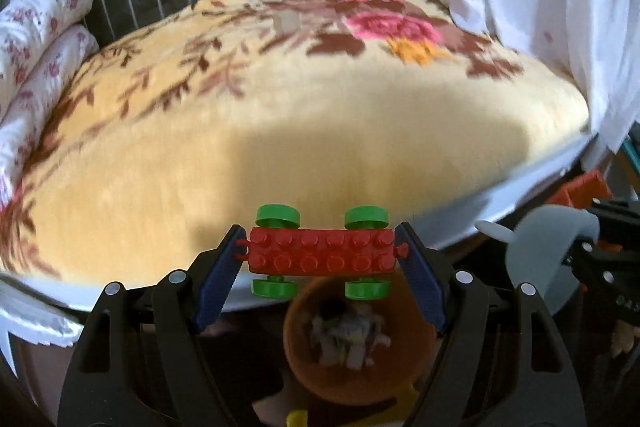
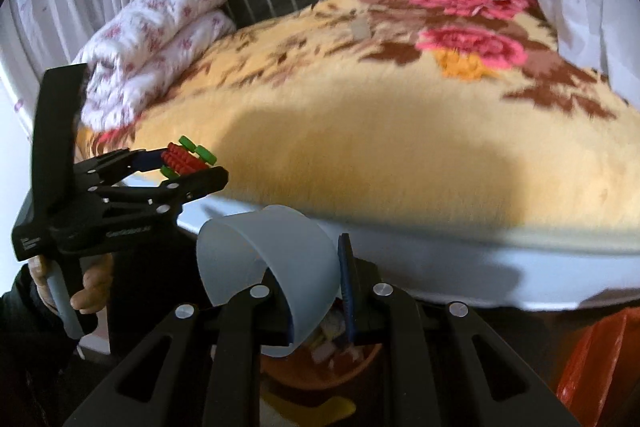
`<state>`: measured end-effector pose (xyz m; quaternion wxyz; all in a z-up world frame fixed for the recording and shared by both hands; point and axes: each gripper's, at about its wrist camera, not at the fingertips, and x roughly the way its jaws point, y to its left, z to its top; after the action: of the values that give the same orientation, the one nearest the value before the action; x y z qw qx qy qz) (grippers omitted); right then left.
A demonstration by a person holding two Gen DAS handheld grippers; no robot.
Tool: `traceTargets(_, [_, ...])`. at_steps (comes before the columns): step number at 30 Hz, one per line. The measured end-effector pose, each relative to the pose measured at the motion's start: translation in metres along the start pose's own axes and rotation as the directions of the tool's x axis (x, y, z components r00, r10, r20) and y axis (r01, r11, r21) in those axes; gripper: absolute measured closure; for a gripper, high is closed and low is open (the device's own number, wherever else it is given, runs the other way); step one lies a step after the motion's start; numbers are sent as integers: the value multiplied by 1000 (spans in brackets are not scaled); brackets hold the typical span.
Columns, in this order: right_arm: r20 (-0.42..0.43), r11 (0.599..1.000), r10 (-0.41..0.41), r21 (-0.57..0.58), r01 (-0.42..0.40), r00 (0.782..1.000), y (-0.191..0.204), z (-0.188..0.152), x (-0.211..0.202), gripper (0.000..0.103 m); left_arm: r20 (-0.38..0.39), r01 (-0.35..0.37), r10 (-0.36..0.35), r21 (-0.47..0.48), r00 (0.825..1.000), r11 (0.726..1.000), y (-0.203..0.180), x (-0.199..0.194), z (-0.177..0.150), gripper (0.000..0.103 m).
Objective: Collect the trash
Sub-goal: 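Lower both held items into the orange bucket and open both tools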
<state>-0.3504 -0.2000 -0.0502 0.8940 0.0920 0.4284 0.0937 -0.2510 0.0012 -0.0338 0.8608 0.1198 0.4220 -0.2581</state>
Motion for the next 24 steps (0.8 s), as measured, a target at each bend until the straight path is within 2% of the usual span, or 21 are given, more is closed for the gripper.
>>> traceTargets(5, [-98, 1000, 15, 28, -13, 995, 1, -34, 22, 86, -68, 37, -36, 21, 997, 999, -3, 14, -43, 29])
traceTargets(9, [-172, 998, 45, 57, -36, 984, -1, -52, 46, 86, -154, 38, -32, 36, 988, 999, -2, 48, -74, 29])
traceTargets(16, [-287, 990, 77, 138, -39, 955, -14, -69, 100, 86, -330, 78, -72, 3, 941, 997, -3, 108, -104, 29])
traceTargets(21, [-353, 982, 91, 186, -25, 931, -24, -78, 129, 86, -399, 72, -73, -18, 914, 997, 4, 134, -110, 29])
traceTargets(24, [-371, 981, 95, 194, -23, 924, -26, -79, 137, 86, -419, 72, -77, -27, 905, 997, 6, 141, -113, 29])
